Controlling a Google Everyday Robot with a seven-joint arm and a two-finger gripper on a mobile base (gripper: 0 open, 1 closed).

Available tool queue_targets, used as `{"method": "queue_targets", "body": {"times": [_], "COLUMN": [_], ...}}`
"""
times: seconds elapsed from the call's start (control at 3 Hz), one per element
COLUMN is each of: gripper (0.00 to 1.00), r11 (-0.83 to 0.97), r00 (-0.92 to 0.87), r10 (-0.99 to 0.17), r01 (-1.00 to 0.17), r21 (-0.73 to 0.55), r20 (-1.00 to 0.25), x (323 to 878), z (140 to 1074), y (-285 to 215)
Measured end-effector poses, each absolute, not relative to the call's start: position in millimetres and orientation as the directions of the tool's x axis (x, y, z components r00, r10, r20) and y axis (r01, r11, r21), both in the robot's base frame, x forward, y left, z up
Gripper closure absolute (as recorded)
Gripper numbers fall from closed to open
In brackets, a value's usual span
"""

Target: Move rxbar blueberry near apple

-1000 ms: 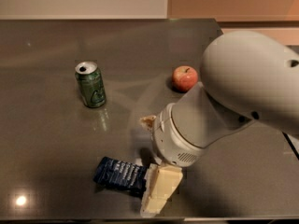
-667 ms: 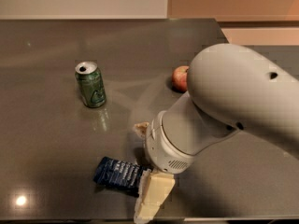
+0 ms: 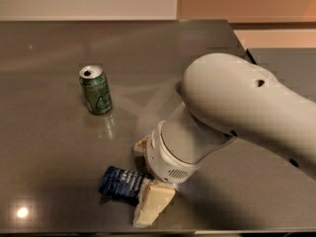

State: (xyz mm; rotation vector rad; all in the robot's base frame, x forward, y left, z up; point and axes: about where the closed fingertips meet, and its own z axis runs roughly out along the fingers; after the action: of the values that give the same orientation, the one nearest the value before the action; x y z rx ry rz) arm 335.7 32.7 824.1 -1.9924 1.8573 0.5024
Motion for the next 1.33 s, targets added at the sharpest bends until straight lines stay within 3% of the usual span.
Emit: {"method": "queue_targets", "body": {"times": [1.0,1.33], "gripper": [0.87,1.00], "r11": [-0.009,0.059], "r00": [0.021,-0.019], "r10": [-0.865,-0.860], "r01": [-1.000,-0.996], "r21": [-0.027,-0.063], "r20": [-0.501,-0.511], "x": [350.5,370.3], "z": [830.8,847.3], "y": [19.3,-4.8]}}
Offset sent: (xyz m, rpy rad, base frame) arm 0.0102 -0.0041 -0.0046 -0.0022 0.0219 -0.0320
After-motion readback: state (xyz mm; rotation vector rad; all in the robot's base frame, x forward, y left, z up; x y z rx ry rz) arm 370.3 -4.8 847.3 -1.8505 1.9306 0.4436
